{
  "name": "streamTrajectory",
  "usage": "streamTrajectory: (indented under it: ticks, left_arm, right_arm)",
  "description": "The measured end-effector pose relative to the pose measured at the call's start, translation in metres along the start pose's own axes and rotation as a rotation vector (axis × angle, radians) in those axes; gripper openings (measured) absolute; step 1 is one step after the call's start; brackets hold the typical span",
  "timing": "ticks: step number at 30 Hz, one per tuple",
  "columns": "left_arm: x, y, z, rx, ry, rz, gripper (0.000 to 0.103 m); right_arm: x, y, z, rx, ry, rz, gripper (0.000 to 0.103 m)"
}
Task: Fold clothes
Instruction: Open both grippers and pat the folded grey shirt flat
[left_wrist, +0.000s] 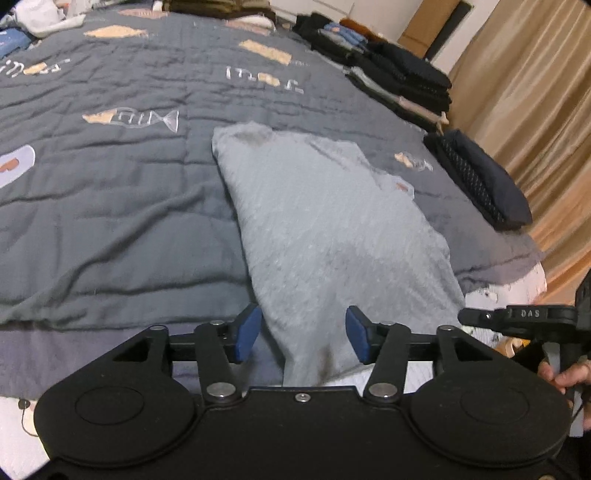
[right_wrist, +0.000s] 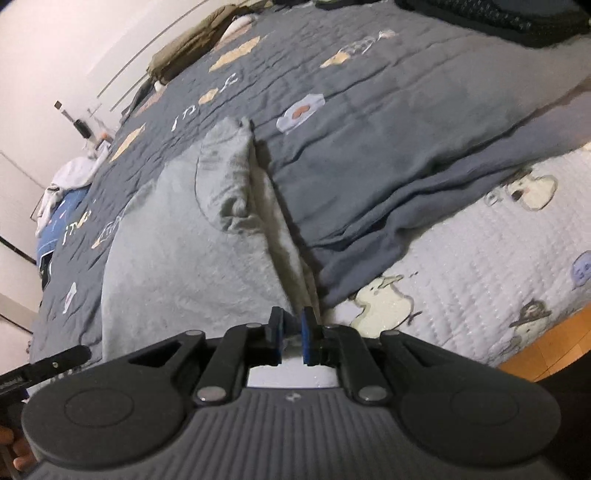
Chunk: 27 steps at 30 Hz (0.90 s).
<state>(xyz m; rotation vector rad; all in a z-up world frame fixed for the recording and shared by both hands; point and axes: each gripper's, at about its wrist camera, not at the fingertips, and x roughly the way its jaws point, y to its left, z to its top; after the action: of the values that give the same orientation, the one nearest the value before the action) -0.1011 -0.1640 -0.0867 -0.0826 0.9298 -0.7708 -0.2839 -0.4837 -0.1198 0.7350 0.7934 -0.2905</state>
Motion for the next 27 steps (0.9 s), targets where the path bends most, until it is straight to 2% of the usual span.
streamTrajectory:
  ticks: [3,8,9,12,16,18,20,22,27]
  left_arm:
    - [-0.004,-0.004,0.003,-0.003,-0.044,-0.009,0.057]
    - [-0.004,-0.008,0.007,-0.018,-0.077,-0.015,0.059]
    - [-0.004,-0.008,0.008,-0.022,-0.079,-0.019,0.059]
    - [-0.001,-0.010,0.009,-0.045,-0.073,-0.077,0.060]
    - [0.009,-0.010,0.009,-0.110,-0.028,-0.191,0.060]
    - [0.017,-0.007,0.008,-0.137,0.002,-0.212,0.060]
    - [0.028,-0.003,0.006,-0.148,0.043,-0.190,0.059]
    - [0.040,0.004,0.003,-0.179,0.095,-0.145,0.059]
    - [0.062,0.024,-0.008,-0.254,0.258,-0.063,0.059]
  right_arm:
    - [-0.009,-0.003,0.004,0.018,-0.043,0.009,0.013]
    - [-0.021,0.002,0.016,0.018,-0.118,0.090,0.032]
    - [-0.019,0.006,0.019,0.002,-0.112,0.118,0.037]
    - [-0.012,0.017,0.024,-0.027,-0.084,0.211,0.042]
    - [0.011,0.022,0.020,0.005,0.021,0.288,0.043]
    - [0.023,0.022,0.017,0.015,0.070,0.259,0.043]
    - [0.031,0.018,0.015,0.020,0.091,0.200,0.043]
    - [0.035,0.010,0.015,0.044,0.096,0.146,0.043]
    - [0.038,-0.001,0.012,0.081,0.108,0.105,0.043]
